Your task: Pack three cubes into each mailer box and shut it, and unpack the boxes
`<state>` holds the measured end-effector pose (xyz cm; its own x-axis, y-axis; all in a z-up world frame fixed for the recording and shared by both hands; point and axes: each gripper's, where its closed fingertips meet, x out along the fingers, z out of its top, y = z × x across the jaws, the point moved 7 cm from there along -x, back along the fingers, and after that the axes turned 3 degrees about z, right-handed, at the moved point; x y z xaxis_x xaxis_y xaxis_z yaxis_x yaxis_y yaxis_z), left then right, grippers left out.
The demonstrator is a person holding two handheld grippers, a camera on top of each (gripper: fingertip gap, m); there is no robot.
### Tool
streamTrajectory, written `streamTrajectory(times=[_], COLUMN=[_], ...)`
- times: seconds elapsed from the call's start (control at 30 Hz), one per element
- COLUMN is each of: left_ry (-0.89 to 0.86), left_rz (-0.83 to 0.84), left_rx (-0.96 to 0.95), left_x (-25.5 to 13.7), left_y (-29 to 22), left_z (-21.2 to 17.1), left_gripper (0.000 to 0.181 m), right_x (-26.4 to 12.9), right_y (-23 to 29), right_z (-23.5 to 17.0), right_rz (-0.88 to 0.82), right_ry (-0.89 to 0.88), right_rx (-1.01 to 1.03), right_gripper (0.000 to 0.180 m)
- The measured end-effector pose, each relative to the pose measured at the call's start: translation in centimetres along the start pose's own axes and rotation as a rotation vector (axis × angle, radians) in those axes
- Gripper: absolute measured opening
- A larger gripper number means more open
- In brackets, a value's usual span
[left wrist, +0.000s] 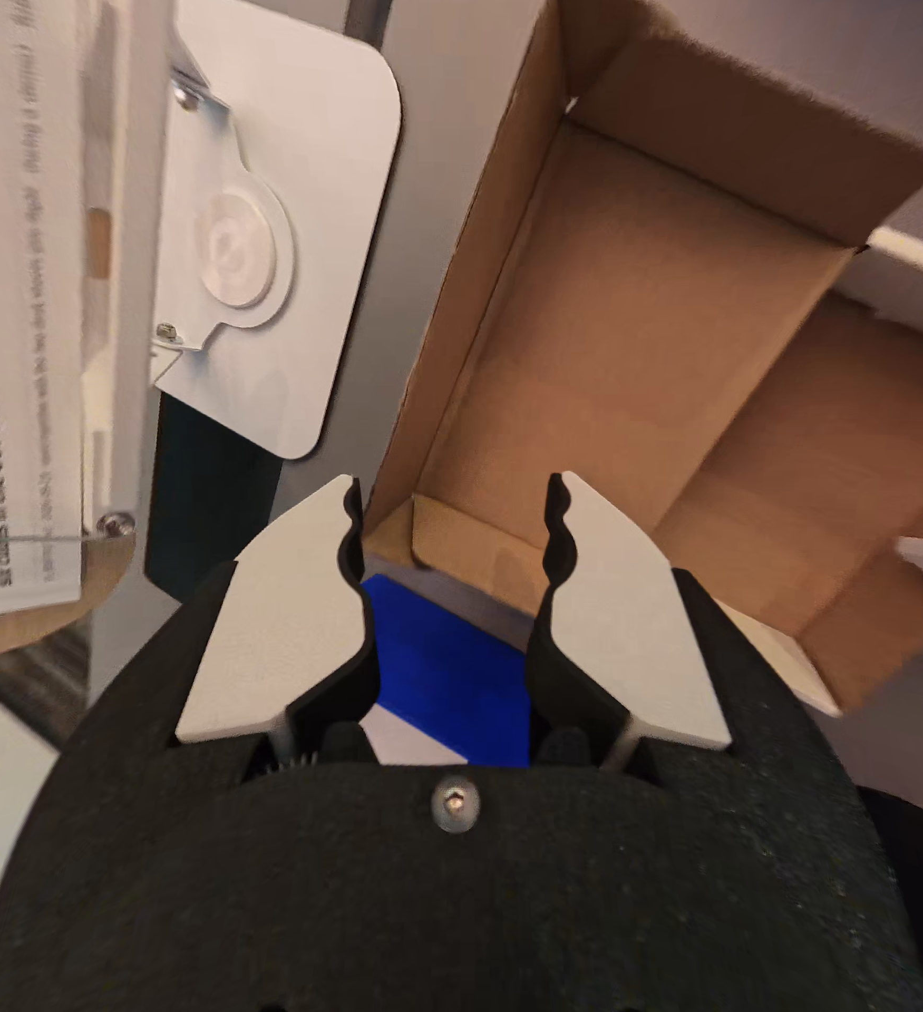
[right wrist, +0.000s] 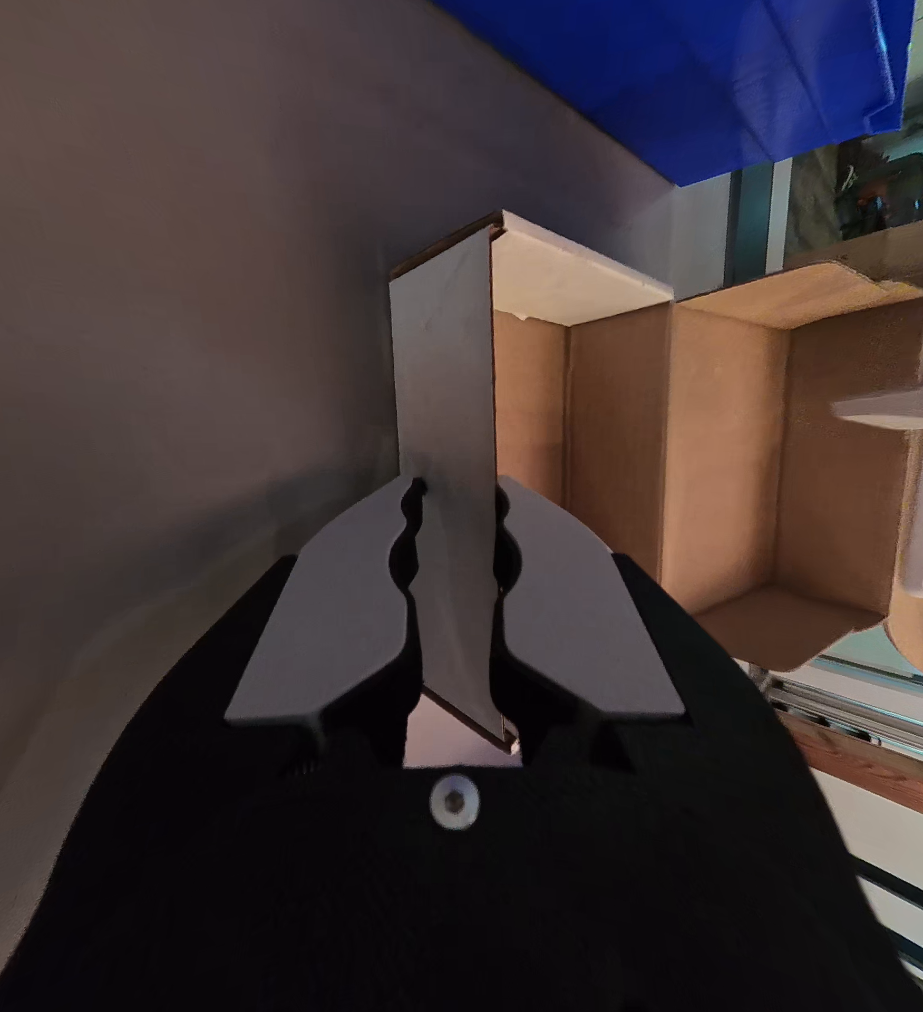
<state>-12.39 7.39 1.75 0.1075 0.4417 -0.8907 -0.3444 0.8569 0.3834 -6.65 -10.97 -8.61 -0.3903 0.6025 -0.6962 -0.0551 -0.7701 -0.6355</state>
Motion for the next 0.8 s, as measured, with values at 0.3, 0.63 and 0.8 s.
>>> streamTrajectory(times=[0.3, 0.63, 0.8], left_ry=[-0.389, -0.106, 0.129], left_rz=[-0.099, -0.092, 0.020], left_rx=[-0.219, -0.751, -0.809], left_x=[-11.2, -11.0, -7.4], left_y=[-0.7, -4.3, -5.4], left_z=[-6.1, -23.3, -26.1], left_gripper=[0.062, 0.049, 0.051], right_x=[-0.9, -6.1, -6.3], right_y=[-0.1, -2.4, -2.7], right_z=[0.9, 1.1, -0.1], right_rz=[-0.034, -0.073, -0.077], right_ry=[-0.090, -0.337, -0.343], right_rx=[0.057, 0.279, 0.324], right_gripper=[0.042, 0.049, 0.049])
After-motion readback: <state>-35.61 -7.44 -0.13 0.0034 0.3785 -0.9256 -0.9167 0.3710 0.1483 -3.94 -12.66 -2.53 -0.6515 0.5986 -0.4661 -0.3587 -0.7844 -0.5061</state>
